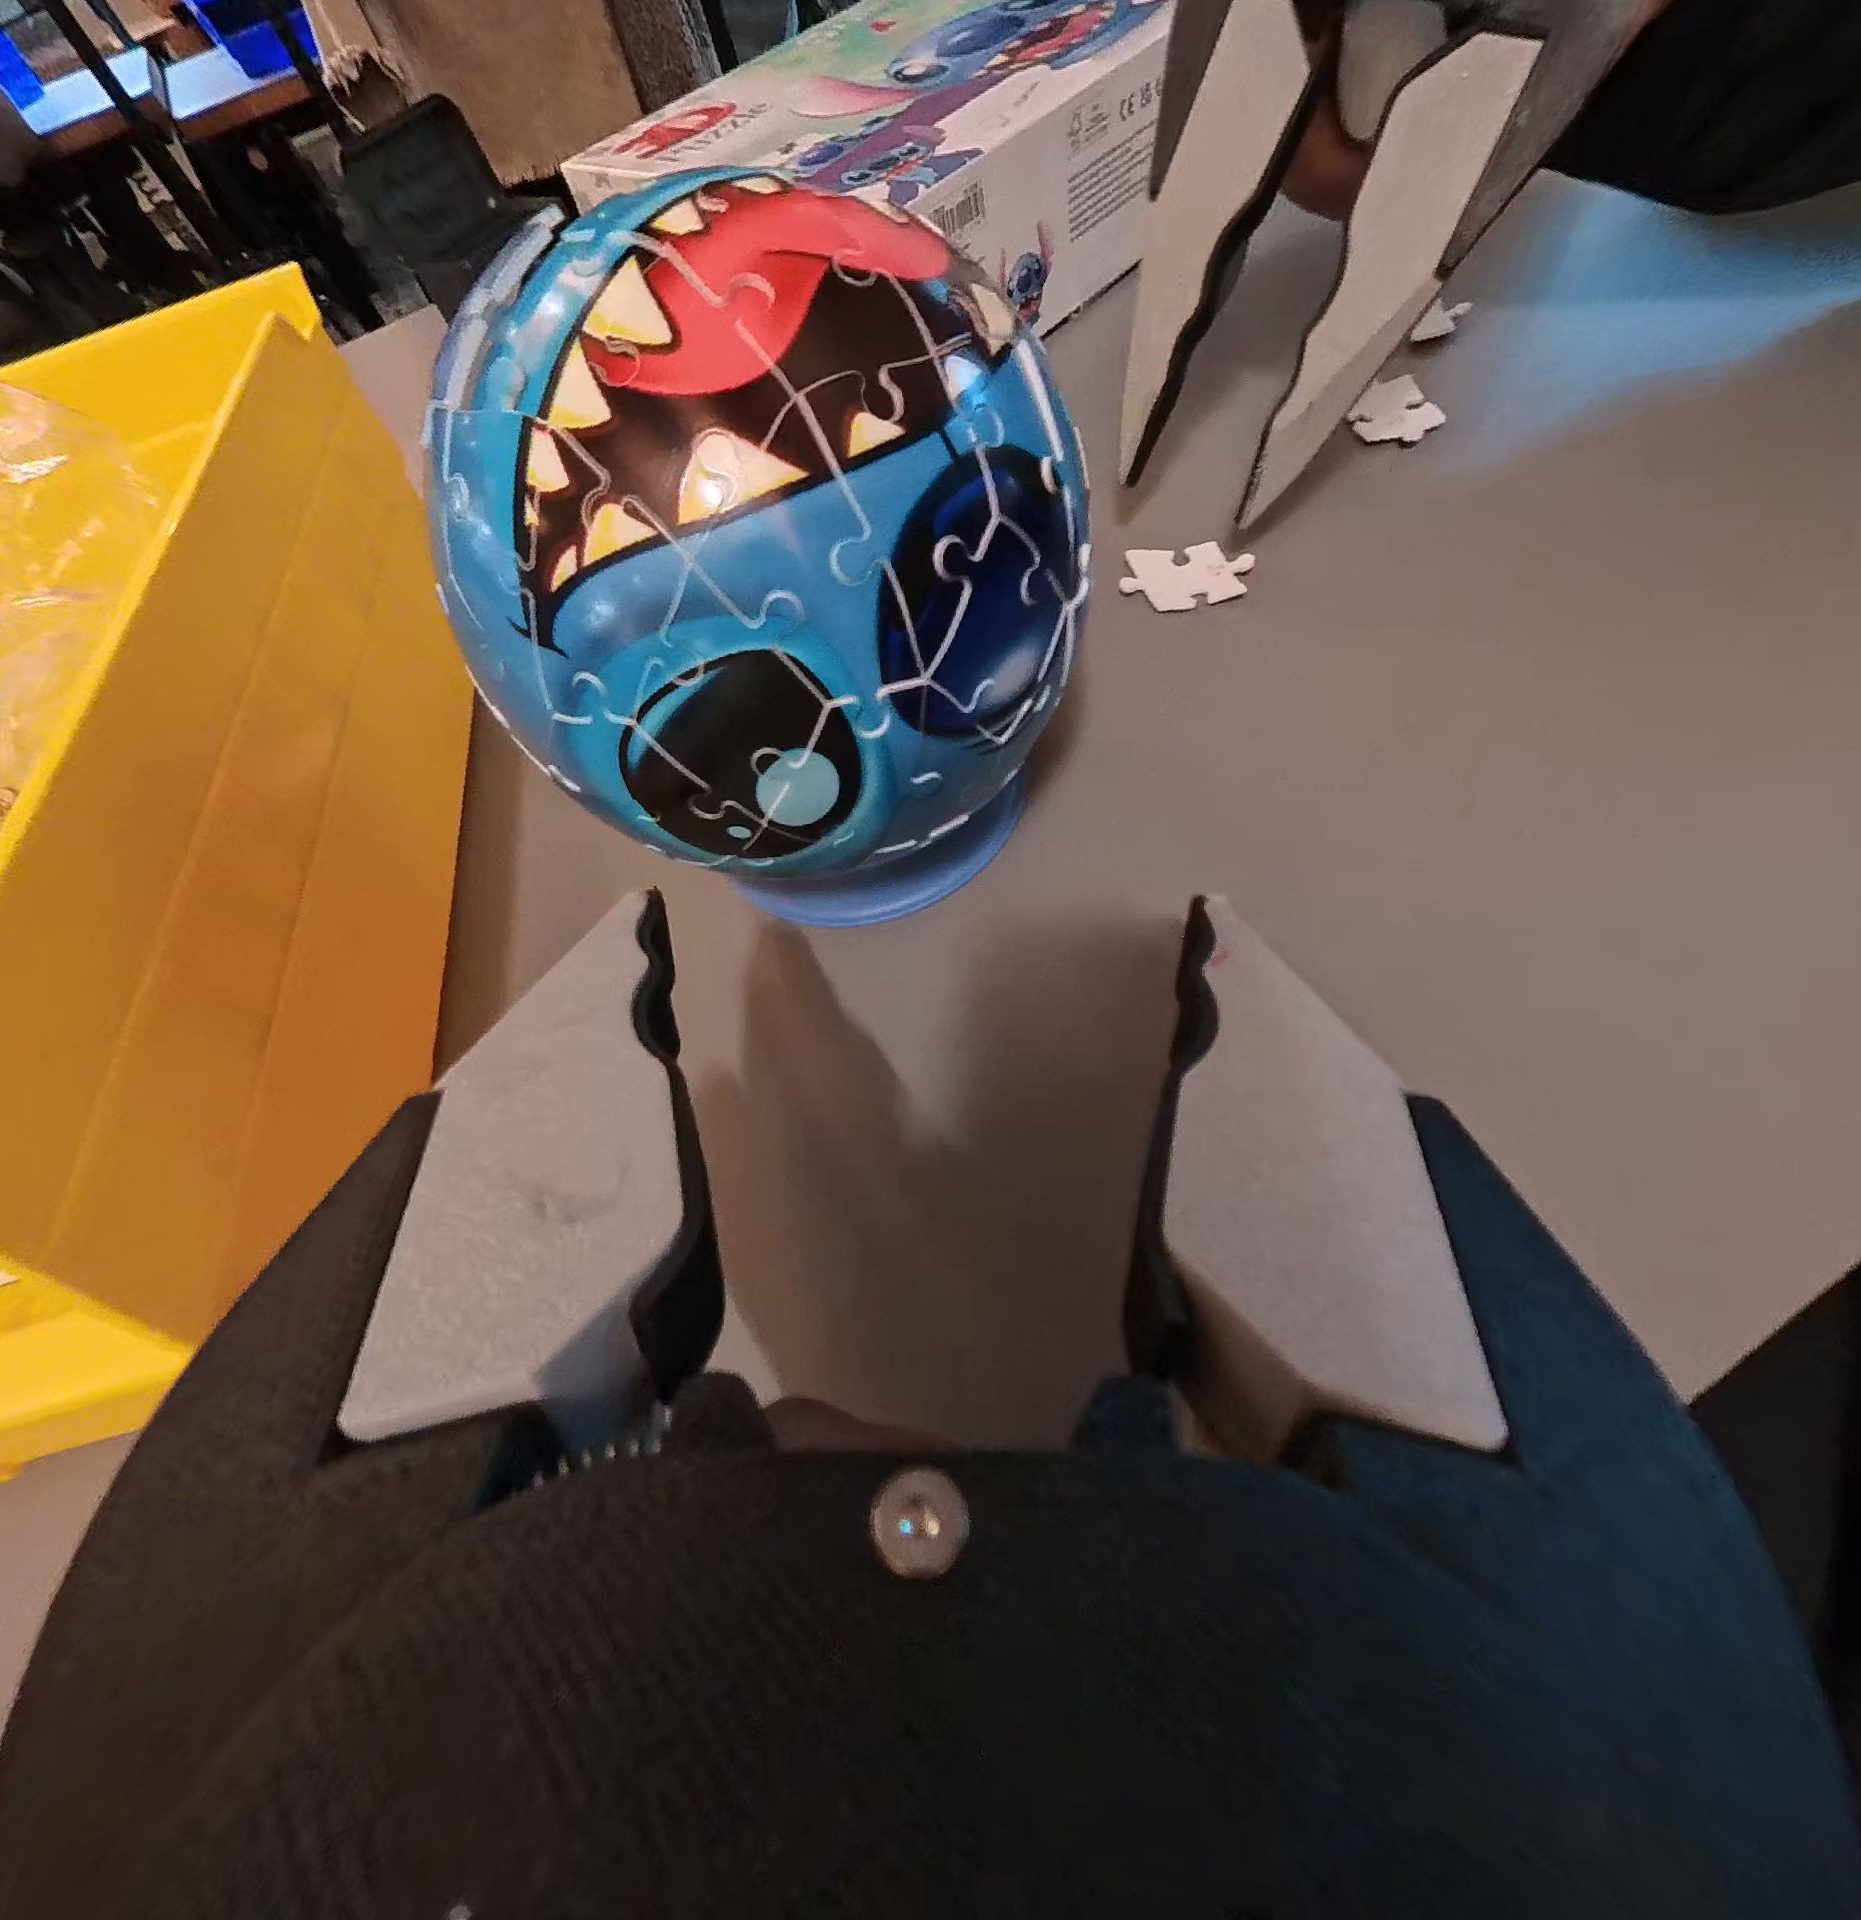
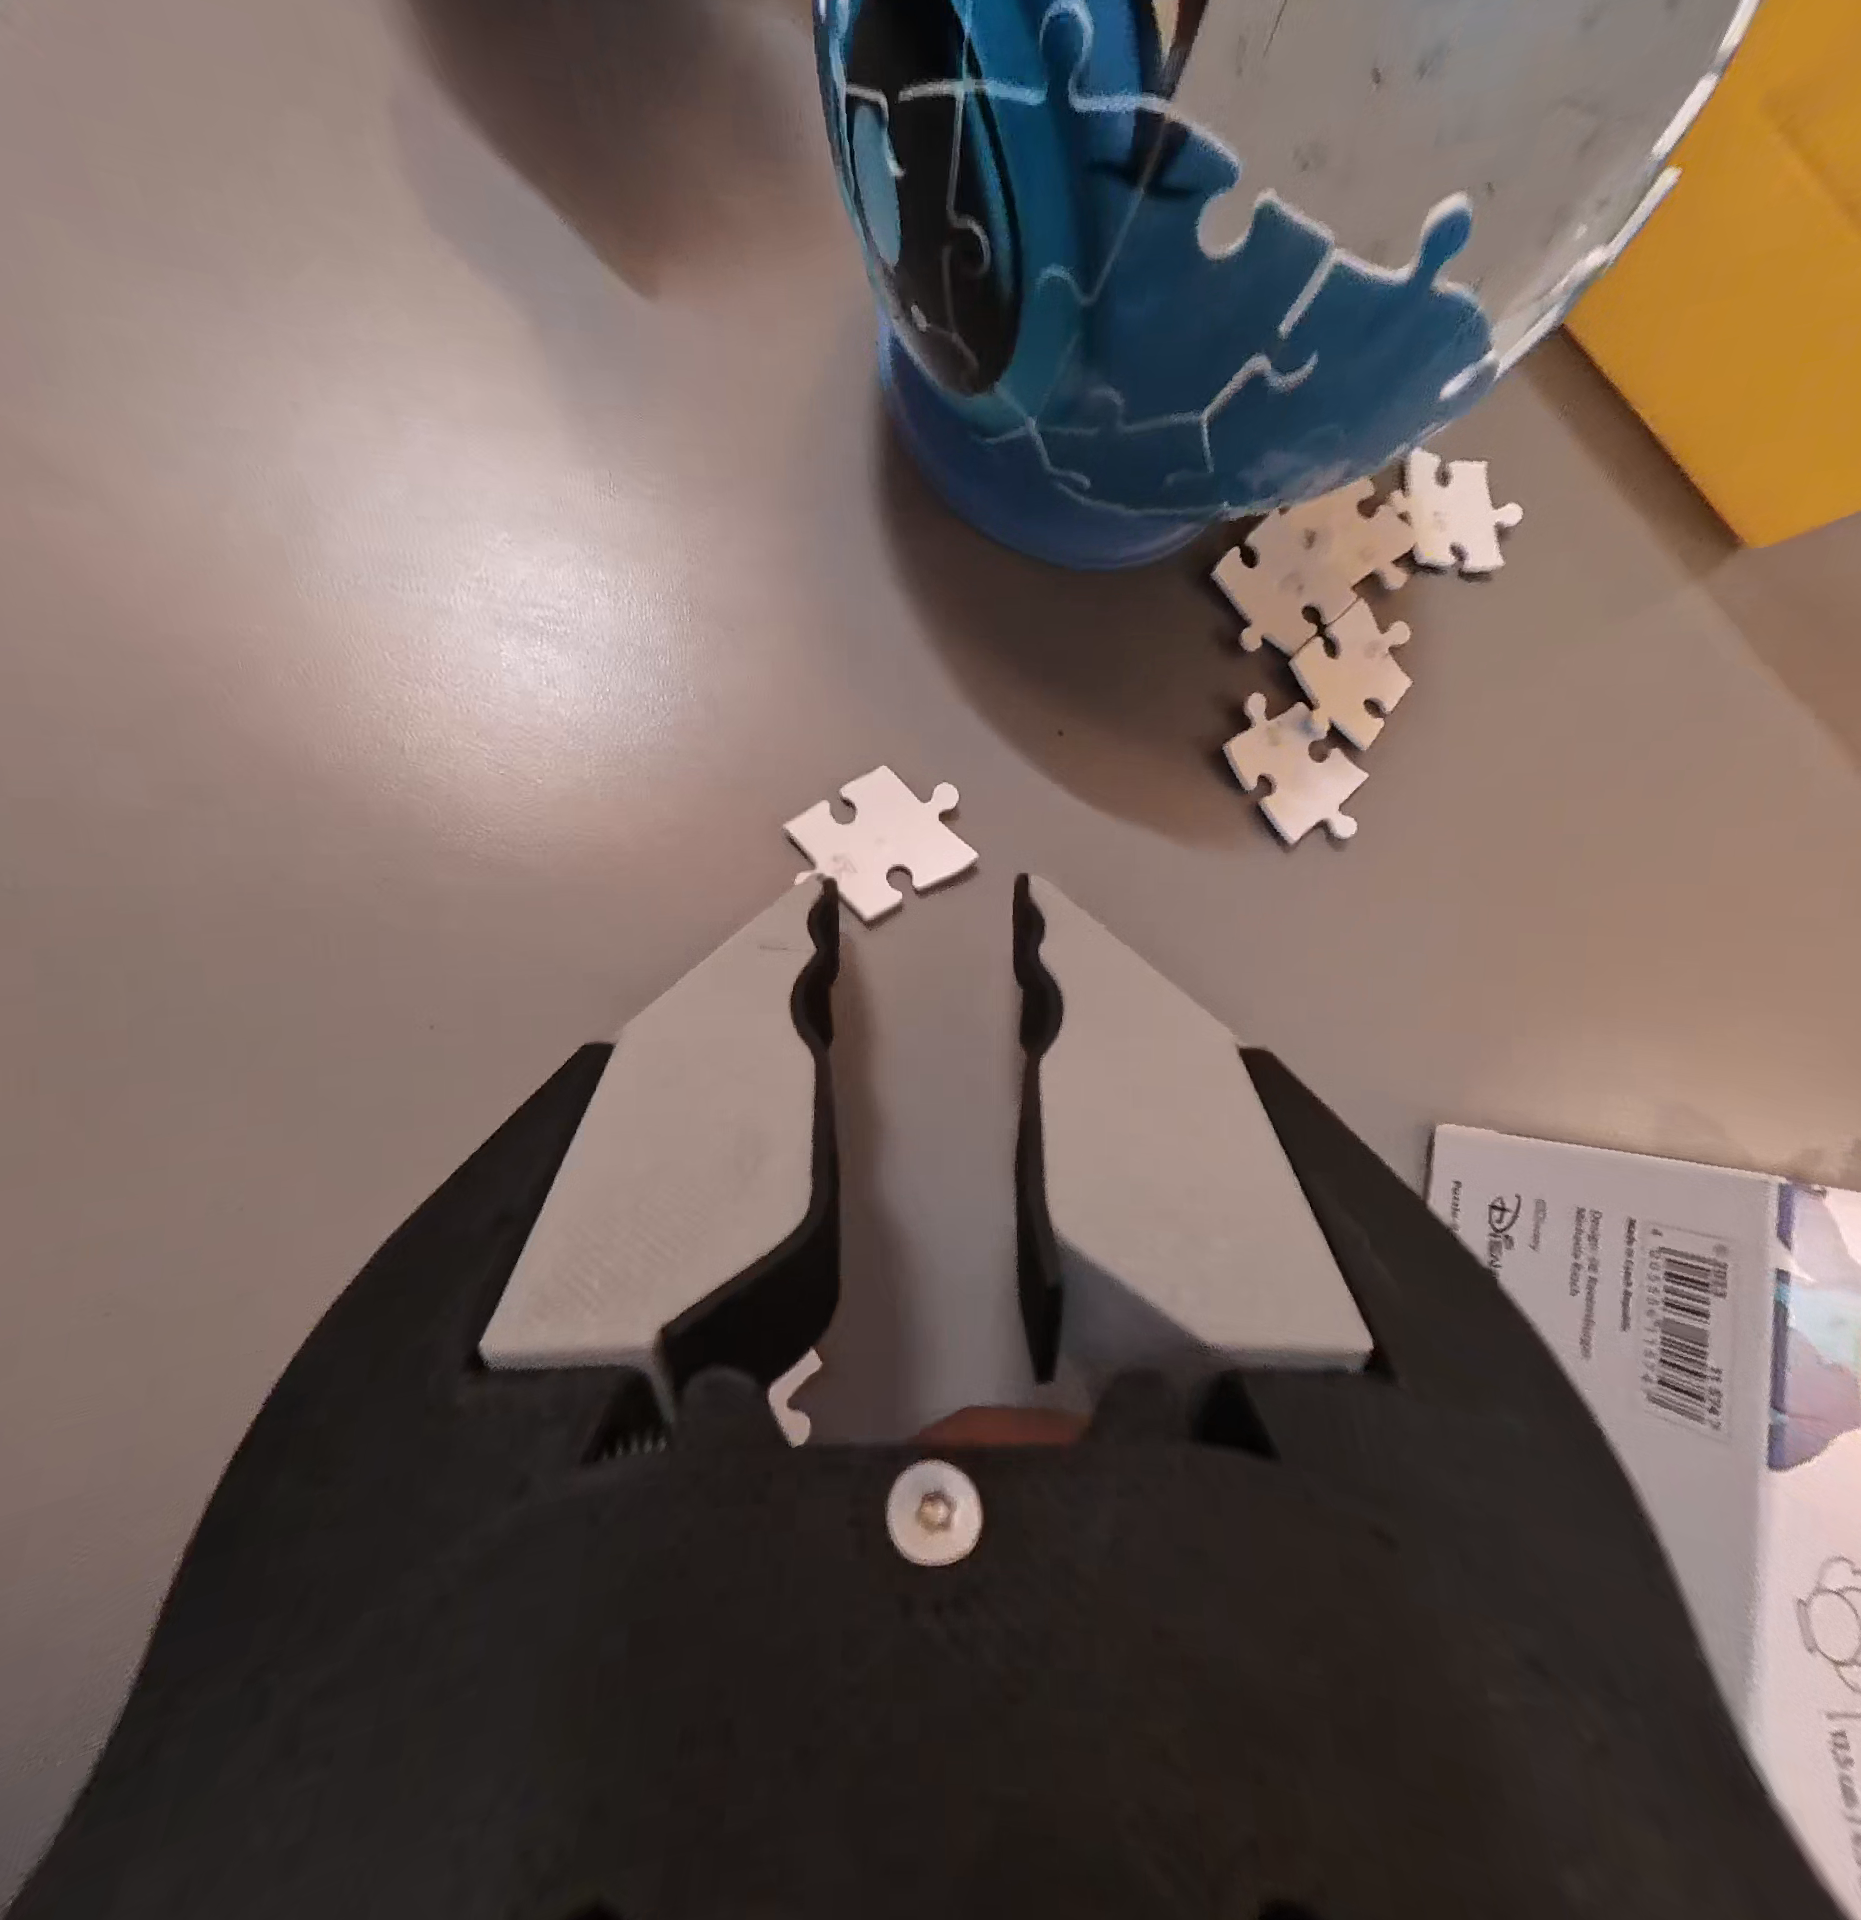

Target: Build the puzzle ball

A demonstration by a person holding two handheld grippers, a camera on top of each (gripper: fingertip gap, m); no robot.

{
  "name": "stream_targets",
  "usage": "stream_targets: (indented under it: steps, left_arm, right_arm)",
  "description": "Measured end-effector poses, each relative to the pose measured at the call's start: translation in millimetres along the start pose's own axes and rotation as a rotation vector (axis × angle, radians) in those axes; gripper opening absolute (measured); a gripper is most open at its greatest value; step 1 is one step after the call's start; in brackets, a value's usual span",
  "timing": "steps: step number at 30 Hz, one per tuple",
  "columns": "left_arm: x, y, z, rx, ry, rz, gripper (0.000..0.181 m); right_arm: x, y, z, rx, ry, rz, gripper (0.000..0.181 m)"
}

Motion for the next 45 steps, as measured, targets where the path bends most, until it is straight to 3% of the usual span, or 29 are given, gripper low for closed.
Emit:
stream_targets:
  steps: [5, 10, 16, 21, 25, 30, 32, 34, 37, 41, 45]
  left_arm:
    - [4, -1, 3, 0.032, -0.011, -0.038, 0.088]
    - [5, -2, 6, 0.055, -0.011, -0.047, 0.084]
    - [5, -1, 3, 0.021, -0.041, -0.048, 0.082]
    - [5, -1, 3, 0.019, -0.047, -0.045, 0.08]
    - [5, -1, 3, 0.022, -0.042, -0.048, 0.08]
    - [5, -1, 3, 0.02, -0.042, -0.048, 0.079]
    - [6, -1, 3, 0.022, -0.038, -0.051, 0.079]
    - [6, -1, 3, 0.026, -0.035, -0.051, 0.079]
    - [4, -1, 4, 0.026, -0.006, -0.034, 0.081]
    - [-2, 0, 24, -0.057, -0.053, -0.007, 0.08]
    - [5, -10, 49, -0.078, -0.062, -0.094, 0.077]
  right_arm:
    - [3, -4, 11, -0.008, 0.044, 0.002, 0.033]
    - [4, -3, 5, -0.042, 0.147, -0.046, 0.024]
    - [-1, 10, 0, -0.083, 0.154, -0.047, 0.025]
    - [10, 10, 2, -0.052, 0.139, -0.131, 0.035]
    - [9, 13, 6, 0.049, 0.156, -0.11, 0.05]
    - [17, 12, 5, 0.031, 0.143, -0.127, 0.052]
    - [20, 14, 5, 0.035, 0.147, -0.116, 0.05]
    - [20, 14, 4, 0.039, 0.166, -0.106, 0.034]
    - [19, 13, 3, 0.03, 0.17, -0.111, 0.031]
    - [11, 23, -1, -0.048, 0.138, -0.095, 0.0]
    - [5, 30, -1, -0.063, 0.104, -0.114, 0.006]
Point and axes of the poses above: each gripper's, where its closed fingertips meet, x out along the fingers, y out of its top, z = x × y across the jaws, the point moved 9 cm from there along -x, back along the fingers, and after that the axes turned 11 degrees about -x, right-handed, at the moved point
